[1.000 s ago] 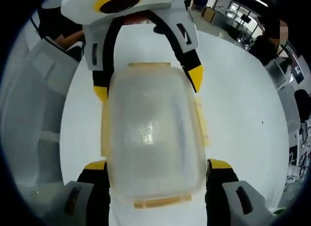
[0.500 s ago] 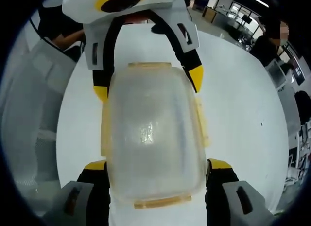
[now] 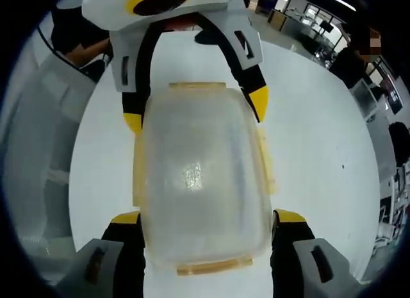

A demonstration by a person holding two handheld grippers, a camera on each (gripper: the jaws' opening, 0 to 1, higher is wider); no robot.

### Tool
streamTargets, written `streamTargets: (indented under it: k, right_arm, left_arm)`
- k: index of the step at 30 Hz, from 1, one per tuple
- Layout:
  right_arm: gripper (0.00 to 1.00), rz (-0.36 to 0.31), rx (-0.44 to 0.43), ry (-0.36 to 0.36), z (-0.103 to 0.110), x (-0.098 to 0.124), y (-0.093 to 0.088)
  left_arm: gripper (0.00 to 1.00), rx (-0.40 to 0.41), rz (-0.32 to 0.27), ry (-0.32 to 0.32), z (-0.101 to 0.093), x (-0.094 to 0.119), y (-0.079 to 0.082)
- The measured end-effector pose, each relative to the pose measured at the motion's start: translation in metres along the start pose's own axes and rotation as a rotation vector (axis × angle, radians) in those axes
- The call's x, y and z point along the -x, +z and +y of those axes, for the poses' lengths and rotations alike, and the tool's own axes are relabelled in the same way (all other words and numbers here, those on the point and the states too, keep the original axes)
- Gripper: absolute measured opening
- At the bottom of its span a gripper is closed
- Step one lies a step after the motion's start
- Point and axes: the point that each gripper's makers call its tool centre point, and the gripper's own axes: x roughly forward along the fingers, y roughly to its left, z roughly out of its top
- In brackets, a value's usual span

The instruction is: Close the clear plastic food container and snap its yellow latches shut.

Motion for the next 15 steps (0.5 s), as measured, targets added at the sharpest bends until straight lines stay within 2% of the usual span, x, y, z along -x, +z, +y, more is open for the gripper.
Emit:
streamTargets:
  k: [15]
  right_arm:
    - [0.81,-0.004,0.006,0.001,-0.014,-0.001,-0.001]
  left_arm:
    - [0.86,0.004,-0.003,0.002,0.012,-0.002,0.001]
